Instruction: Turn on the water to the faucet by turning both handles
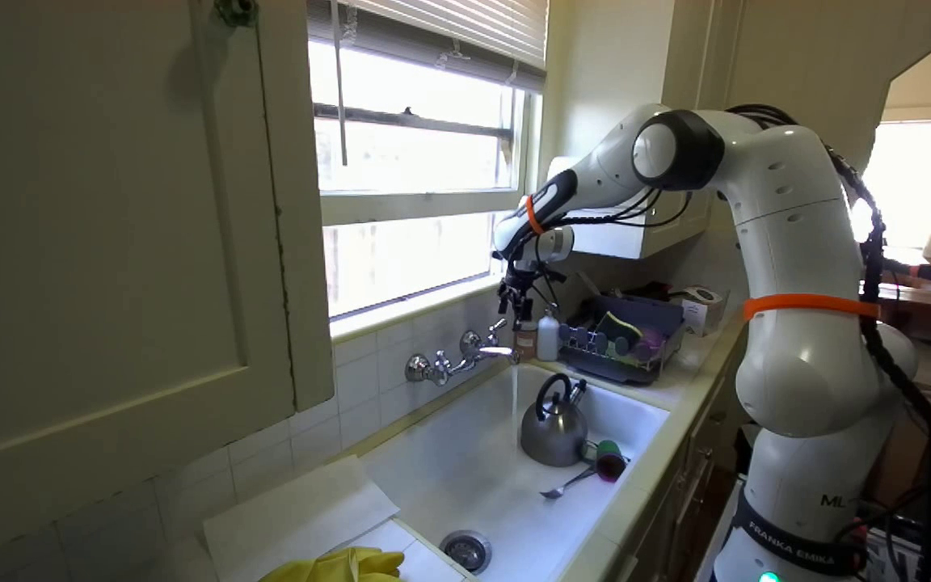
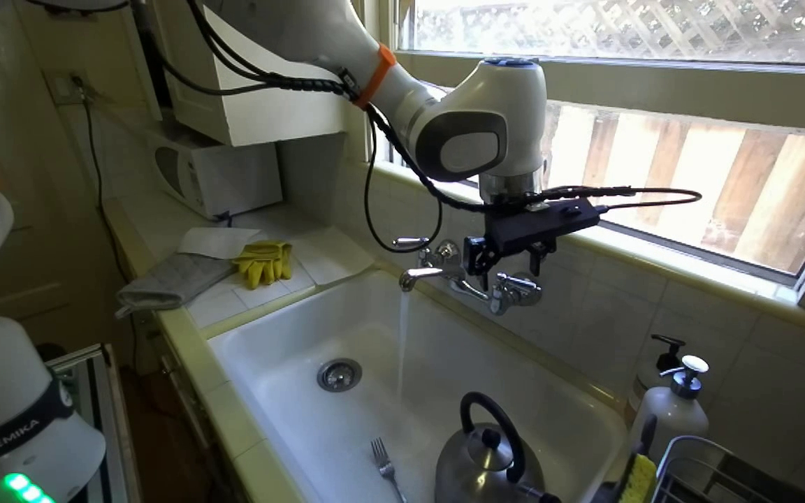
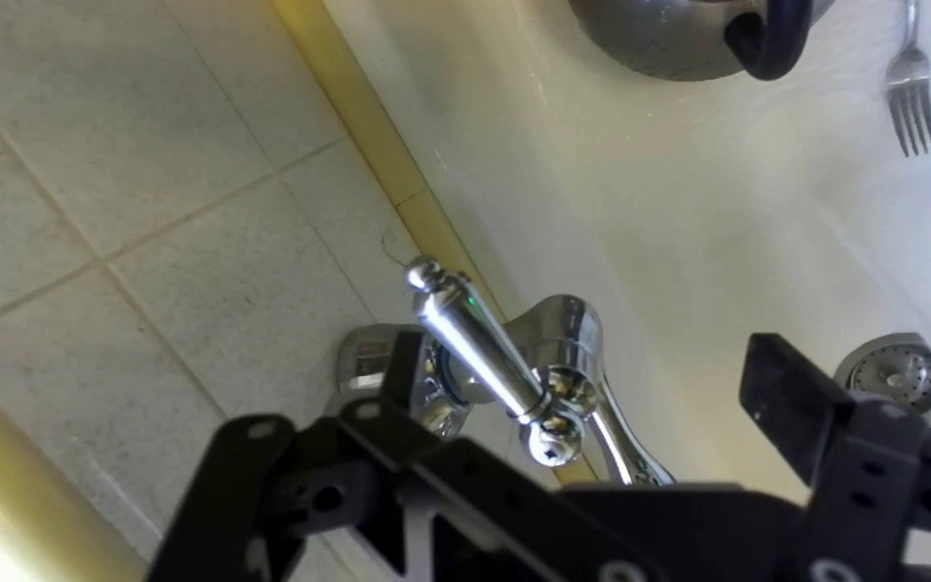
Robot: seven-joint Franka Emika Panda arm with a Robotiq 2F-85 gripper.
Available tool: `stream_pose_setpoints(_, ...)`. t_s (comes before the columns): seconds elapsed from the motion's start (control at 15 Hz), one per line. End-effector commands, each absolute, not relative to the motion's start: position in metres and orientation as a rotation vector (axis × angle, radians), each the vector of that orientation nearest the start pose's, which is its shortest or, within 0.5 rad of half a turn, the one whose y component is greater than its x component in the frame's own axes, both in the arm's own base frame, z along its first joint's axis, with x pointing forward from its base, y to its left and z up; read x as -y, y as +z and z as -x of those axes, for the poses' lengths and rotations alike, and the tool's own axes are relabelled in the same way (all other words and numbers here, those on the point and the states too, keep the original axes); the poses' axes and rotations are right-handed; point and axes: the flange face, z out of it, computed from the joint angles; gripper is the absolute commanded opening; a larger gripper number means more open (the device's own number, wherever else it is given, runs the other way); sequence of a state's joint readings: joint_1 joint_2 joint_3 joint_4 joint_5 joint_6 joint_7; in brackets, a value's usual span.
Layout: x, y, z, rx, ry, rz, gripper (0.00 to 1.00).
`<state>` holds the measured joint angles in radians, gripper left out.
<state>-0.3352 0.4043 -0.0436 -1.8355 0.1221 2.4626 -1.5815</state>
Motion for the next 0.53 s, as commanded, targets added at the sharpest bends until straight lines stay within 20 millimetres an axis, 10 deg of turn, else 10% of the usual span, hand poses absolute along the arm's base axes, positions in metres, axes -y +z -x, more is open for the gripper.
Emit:
stream_pose_setpoints(0.0, 0.246, 0.322, -0.628, 1.854, -0.340, 2.726, 1.00)
stream_pose_setpoints(0.27, 0.247, 0.316, -0.638, 1.922, -0.356, 2.708, 1.00)
stream_pose_setpoints(0.47, 0.246, 0.313, -0.643, 1.955, -0.362, 2.693, 0.66)
